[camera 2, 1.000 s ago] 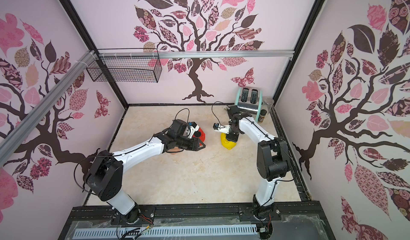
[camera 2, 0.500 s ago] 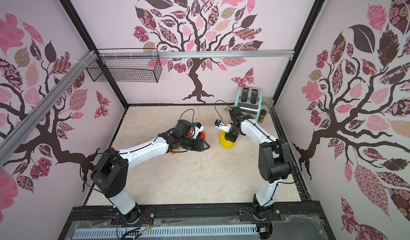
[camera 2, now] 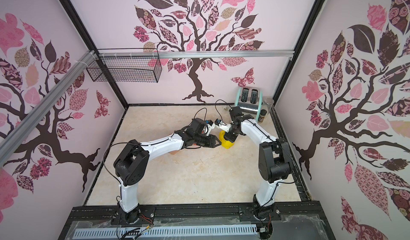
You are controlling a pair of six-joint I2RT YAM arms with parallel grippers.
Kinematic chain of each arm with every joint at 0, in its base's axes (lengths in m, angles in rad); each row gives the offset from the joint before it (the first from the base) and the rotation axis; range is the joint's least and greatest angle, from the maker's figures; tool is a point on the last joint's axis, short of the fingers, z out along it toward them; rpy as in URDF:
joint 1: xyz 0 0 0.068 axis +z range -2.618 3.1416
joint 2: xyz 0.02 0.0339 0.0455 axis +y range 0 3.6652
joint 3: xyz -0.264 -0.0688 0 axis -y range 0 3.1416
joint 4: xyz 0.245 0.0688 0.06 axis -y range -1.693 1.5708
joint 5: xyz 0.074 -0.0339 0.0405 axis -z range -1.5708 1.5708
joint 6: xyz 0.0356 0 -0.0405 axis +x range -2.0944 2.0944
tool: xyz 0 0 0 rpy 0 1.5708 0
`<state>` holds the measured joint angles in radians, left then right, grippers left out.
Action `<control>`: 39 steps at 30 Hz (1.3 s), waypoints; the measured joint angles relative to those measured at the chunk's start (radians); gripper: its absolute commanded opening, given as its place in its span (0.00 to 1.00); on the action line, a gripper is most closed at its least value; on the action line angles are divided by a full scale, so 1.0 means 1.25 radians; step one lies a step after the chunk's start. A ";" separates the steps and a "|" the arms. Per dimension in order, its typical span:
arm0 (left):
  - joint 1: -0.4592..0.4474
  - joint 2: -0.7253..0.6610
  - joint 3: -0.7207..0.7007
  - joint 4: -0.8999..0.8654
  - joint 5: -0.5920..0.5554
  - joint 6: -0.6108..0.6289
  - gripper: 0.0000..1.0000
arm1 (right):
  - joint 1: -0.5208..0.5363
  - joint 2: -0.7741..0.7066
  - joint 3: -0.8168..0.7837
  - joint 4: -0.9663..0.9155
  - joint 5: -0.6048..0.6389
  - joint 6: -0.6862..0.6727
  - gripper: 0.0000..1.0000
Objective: Close piggy banks
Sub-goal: Screw the knob on the piggy bank, then hold the piggy bank at the center of the board.
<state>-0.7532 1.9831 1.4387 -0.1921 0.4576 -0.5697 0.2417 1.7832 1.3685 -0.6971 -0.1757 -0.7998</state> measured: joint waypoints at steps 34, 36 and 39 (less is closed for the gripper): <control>0.010 0.177 0.200 0.003 -0.050 -0.045 0.46 | -0.027 0.007 -0.007 0.042 -0.034 0.012 0.00; 0.011 0.177 0.200 0.002 -0.051 -0.044 0.45 | -0.027 0.007 -0.007 0.042 -0.035 0.012 0.00; 0.011 0.178 0.200 0.001 -0.051 -0.044 0.44 | -0.028 0.007 -0.007 0.042 -0.036 0.013 0.00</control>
<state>-0.7395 2.2055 1.6890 -0.1905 0.3939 -0.6243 0.2070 1.7924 1.3598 -0.6449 -0.2207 -0.7841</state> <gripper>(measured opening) 0.448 0.040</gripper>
